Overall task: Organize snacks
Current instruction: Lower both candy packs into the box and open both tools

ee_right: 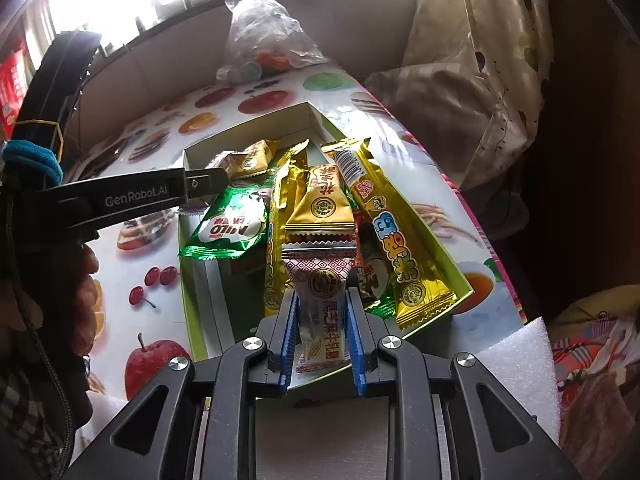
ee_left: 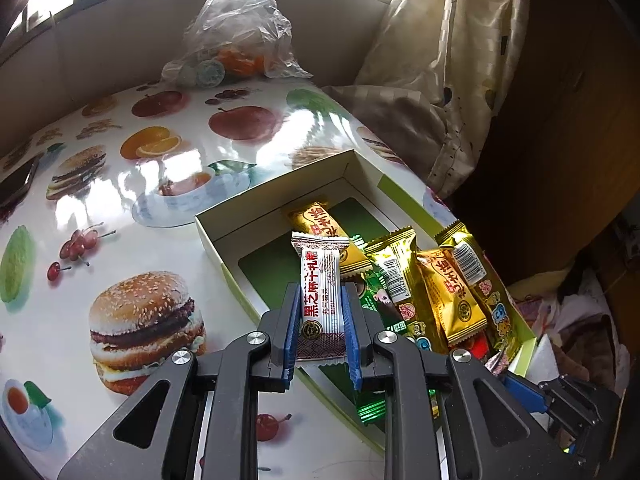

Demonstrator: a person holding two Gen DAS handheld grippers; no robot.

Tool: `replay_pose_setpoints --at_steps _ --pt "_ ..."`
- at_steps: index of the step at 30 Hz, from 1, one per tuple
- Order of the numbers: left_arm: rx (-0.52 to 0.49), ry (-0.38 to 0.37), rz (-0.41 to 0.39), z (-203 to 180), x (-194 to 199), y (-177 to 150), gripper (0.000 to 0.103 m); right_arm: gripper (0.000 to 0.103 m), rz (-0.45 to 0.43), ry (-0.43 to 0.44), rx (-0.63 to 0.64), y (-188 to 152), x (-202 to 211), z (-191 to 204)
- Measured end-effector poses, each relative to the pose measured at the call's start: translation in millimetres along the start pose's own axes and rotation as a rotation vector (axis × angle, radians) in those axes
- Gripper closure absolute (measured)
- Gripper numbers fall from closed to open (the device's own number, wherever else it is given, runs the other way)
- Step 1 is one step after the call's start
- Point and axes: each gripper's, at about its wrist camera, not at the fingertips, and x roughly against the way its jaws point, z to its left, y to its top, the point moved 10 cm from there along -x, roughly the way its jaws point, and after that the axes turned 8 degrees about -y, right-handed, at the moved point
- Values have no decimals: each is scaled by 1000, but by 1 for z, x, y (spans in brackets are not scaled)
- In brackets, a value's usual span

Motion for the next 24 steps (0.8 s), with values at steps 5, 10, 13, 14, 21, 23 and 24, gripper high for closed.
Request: replay_pose_setpoints --at_steps 5,10,13,14,21,23,24 --pt "1 3 -3 -1 2 0 82 79 -2 -3 -4 0 0 0" --pt "-13 5 -7 -3 3 -1 82 72 -13 -4 -12 0 3 -2" --pt "-12 1 -10 -4 5 -2 80 67 -23 1 -16 1 5 -3" --pt "-12 4 -15 -4 6 -2 76 66 -27 0 -19 1 5 -3" --pt "-11 11 -31 -3 14 -1 68 57 -45 5 -34 2 8 -2" --pt "-10 7 -40 -4 18 0 68 57 -50 10 -36 2 9 -1" --pt "-8 6 -44 -4 20 0 68 57 -53 12 -37 3 9 0"
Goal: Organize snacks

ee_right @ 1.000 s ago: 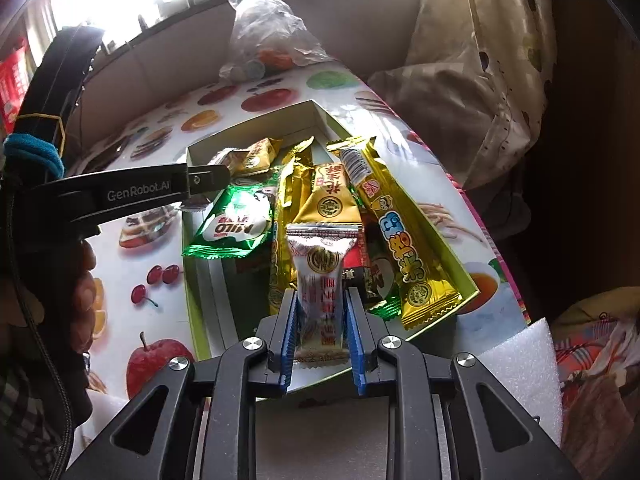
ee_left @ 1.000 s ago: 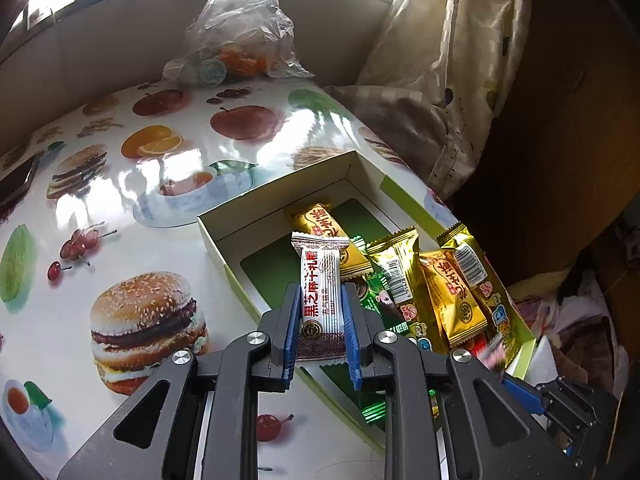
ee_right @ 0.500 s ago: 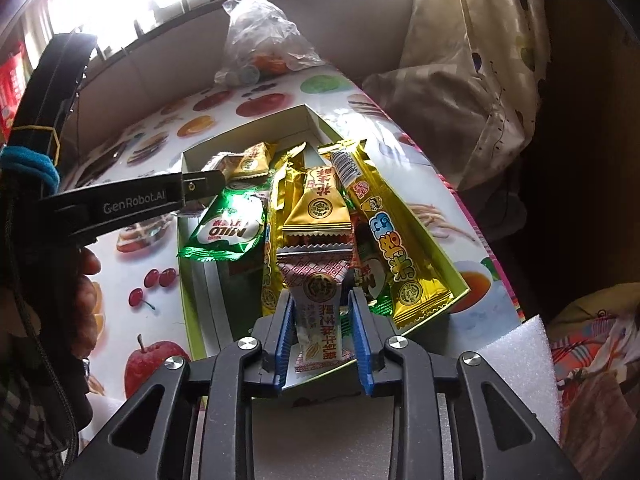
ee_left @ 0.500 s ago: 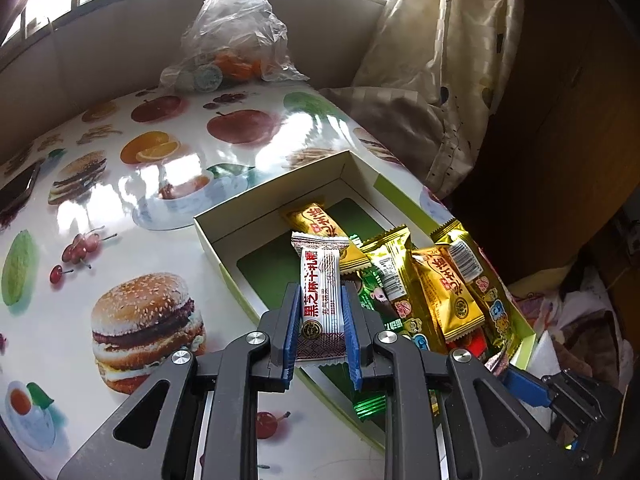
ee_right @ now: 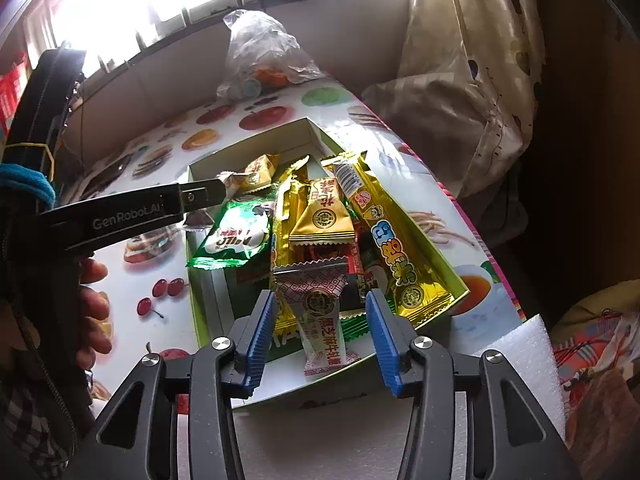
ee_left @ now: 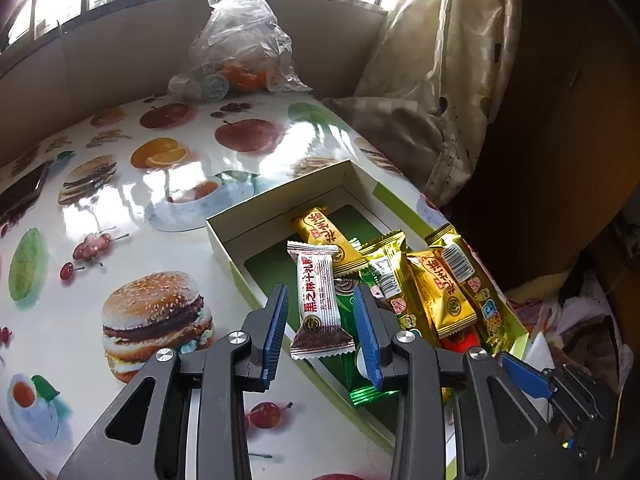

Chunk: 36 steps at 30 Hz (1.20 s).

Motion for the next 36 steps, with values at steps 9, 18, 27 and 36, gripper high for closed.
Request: replay_pose_setpoints --at_steps 9,18,27,36 --pt "-18 33 -42 -2 23 -3 67 52 -32 9 -12 1 6 5" --pt "-24 98 -114 4 60 -8 67 50 -80 -9 -11 4 16 7" --pt "-26 147 -146 9 84 -27 67 49 -109 -10 -6 2 29 17" --pt "-78 203 -120 9 96 -72 67 47 -134 -19 12 -12 45 22"
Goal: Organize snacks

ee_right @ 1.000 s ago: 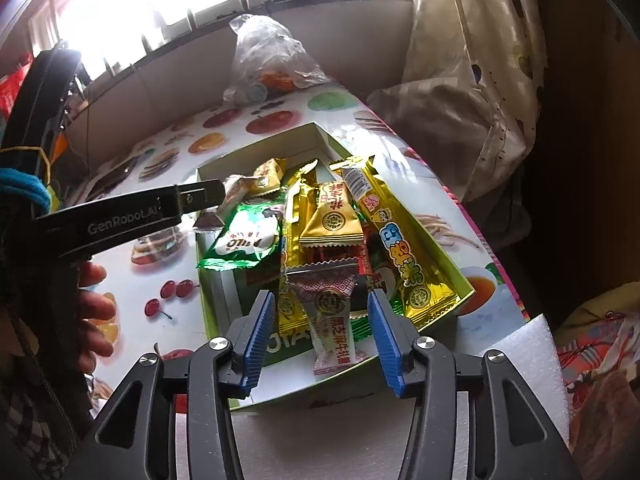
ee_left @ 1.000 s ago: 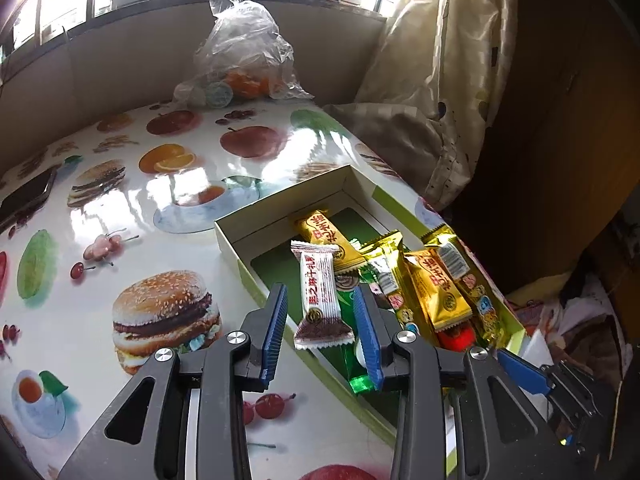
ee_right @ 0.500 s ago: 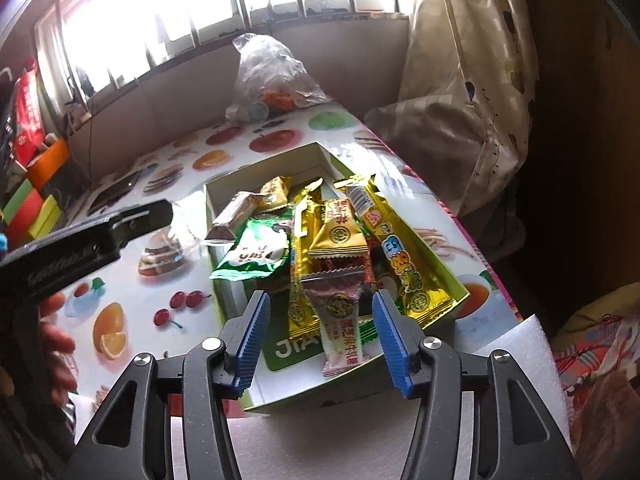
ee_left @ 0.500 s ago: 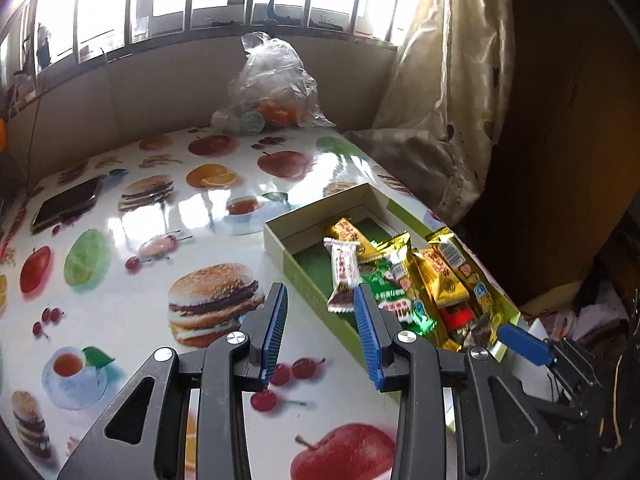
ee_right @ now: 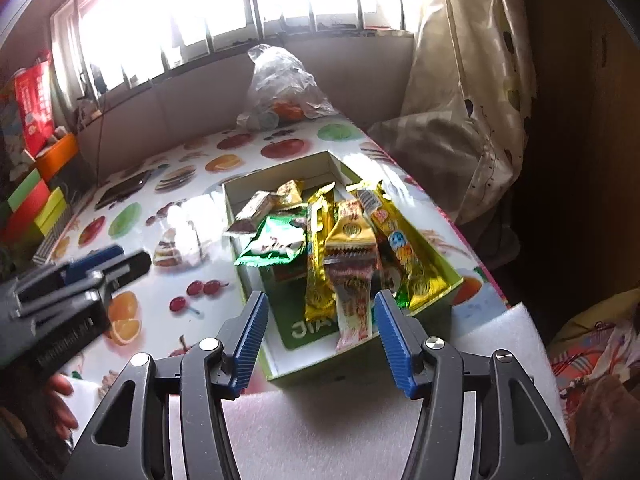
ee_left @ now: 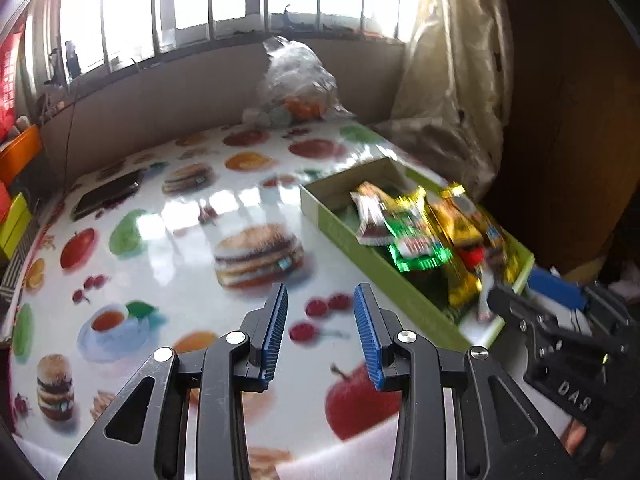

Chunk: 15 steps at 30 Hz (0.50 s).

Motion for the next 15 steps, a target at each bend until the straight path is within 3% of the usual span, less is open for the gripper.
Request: replay_pose_setpoints --at_steps 10,15 --pt "20 -9 47 -8 -2 -32 67 47 7 -7 26 -25 15 2" --pt "13 -32 125 -18 -17 -54 67 47 40 -33 30 -44 11 -5"
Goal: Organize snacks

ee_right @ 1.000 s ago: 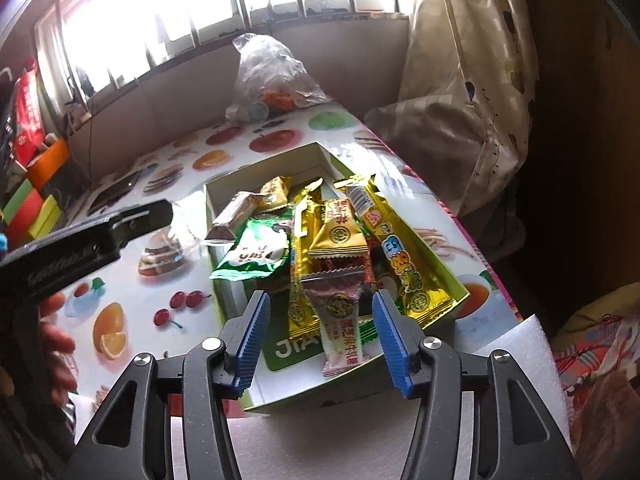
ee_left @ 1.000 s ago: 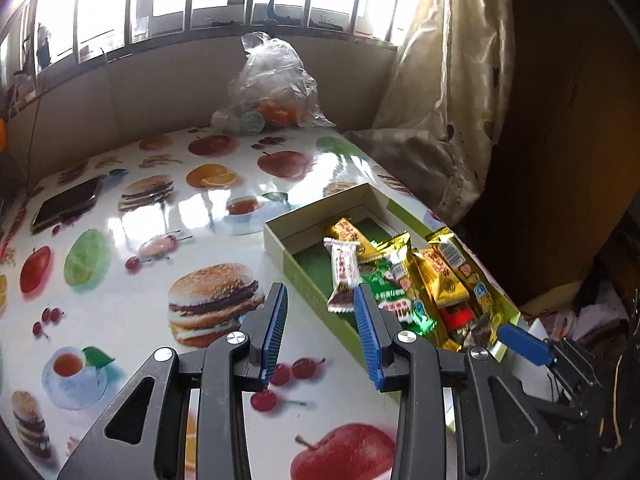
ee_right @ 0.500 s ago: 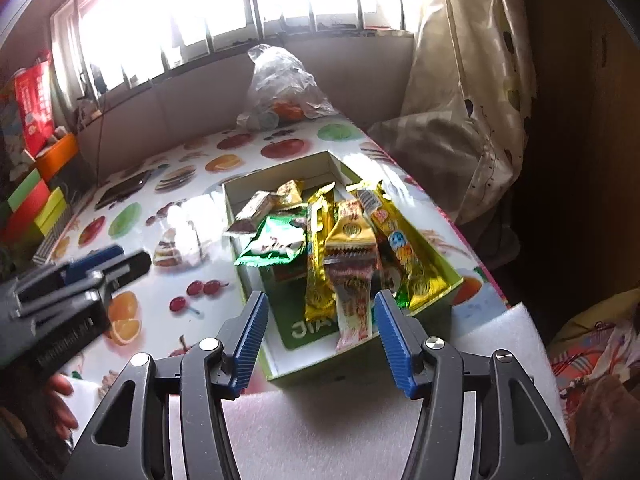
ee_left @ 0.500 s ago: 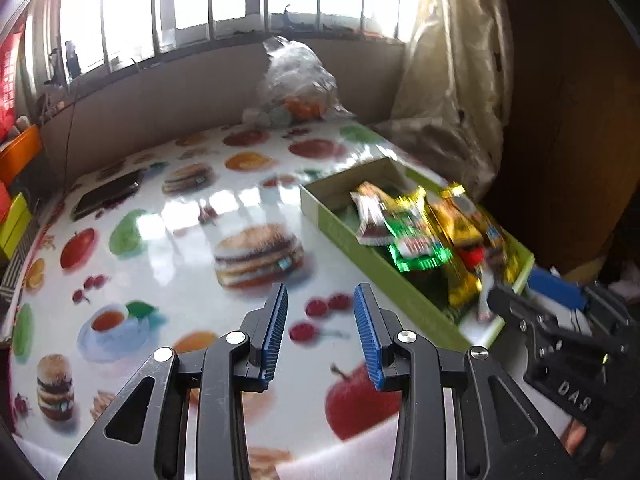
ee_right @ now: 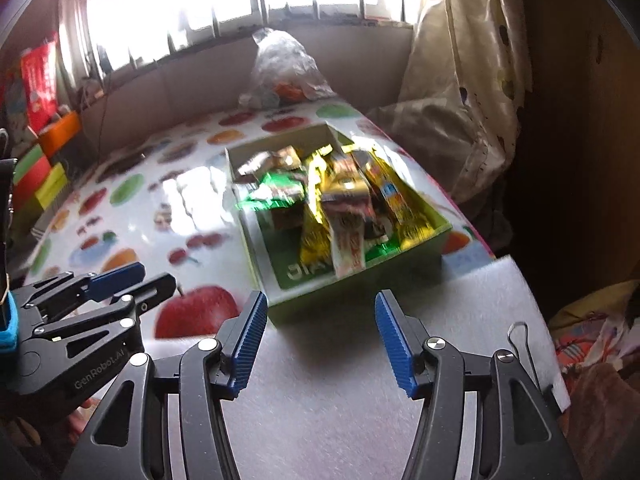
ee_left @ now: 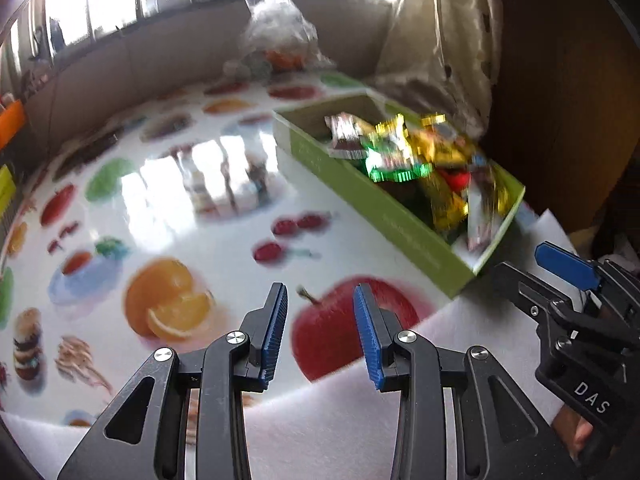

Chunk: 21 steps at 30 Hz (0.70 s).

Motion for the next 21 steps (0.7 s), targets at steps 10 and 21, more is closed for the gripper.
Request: replay_pose_setpoints --at_steps 10,21 --pt "-9 3 55 -7 -15 -16 67 46 85 -45 3 -26 -19 -7" --pt "-1 10 53 -2 -16 -19 67 43 85 -67 12 -28 -23 -5"
